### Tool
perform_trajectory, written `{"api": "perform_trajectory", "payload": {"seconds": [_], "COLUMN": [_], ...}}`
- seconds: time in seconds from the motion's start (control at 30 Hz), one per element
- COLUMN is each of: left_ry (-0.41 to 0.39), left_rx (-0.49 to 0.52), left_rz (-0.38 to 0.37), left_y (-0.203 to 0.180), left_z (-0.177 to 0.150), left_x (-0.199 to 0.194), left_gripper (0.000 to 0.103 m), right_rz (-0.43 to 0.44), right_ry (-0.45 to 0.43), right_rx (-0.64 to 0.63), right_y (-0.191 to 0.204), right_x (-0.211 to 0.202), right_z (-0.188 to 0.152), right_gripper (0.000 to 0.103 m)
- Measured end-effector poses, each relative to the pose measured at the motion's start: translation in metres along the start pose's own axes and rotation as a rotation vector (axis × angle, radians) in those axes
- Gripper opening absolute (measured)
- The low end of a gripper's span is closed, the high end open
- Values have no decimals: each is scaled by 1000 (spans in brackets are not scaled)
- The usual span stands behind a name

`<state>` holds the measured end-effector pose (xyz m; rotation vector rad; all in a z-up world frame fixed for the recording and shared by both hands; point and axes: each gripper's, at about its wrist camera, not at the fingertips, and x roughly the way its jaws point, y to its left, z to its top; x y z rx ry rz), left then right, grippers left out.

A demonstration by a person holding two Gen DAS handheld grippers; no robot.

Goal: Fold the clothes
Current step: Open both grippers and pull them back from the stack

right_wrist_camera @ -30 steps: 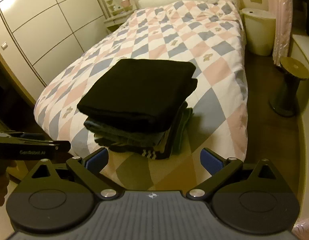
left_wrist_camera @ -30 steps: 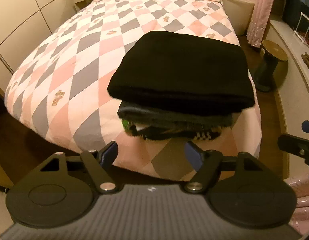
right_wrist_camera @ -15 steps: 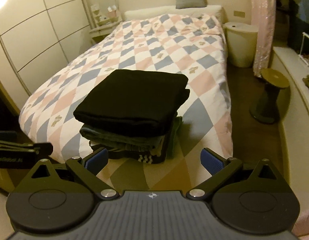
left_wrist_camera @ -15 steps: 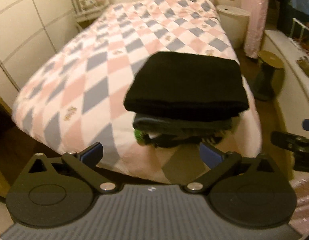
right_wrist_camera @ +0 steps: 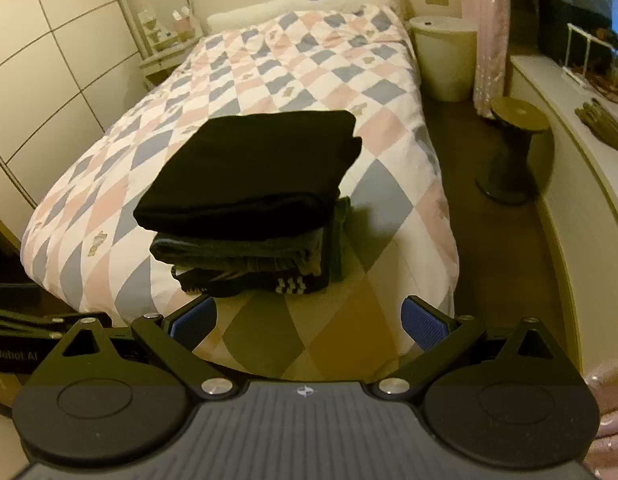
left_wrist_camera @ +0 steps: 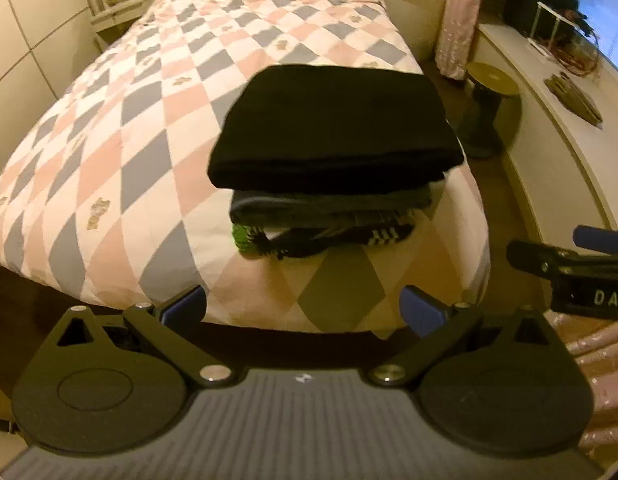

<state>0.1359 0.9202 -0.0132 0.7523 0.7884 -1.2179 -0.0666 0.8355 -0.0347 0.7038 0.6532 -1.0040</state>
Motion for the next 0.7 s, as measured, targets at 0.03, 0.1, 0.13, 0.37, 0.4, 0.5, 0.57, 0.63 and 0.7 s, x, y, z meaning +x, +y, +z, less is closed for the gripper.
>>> {"api": "perform_trajectory", "payload": {"seconds": [0.03,0.1,0.13,0.37,0.4,0.5,0.57,0.63,0.7], "left_ry": [2,2,1,-5,-5,-4,1,9,13], "left_rx": [5,16,21,32,30,24,18,11,0], "left_rz": [-4,-10,-15,-25,-26,-29,-31,-34,-38], "left_y": [-1,-2,-2,2,4,9,12,15,17], "left_z": [-1,-3,-3,0,1,3,4,5,6], "left_x": [1,2,2,7,8,11,14,18,21], "left_gripper": [102,102,102,102,102,102,102,102,102], "right_rz": [-2,-7,-9,-13,-13,-12,-10,-9,-7], "right_ry": [2,1,0,-9,-10,-9,-5,1,9], "right_rx": [3,4,4,9,8,4,3,2,0], "right_y": [1,2,2,6,7,9,10,10,10], "right_x": [0,0,-1,3,4,8,11,15,19], "right_z": [-1,-1,-2,2,3,6,9,11,14], "right_gripper": [101,101,101,101,101,101,101,101,101]}}
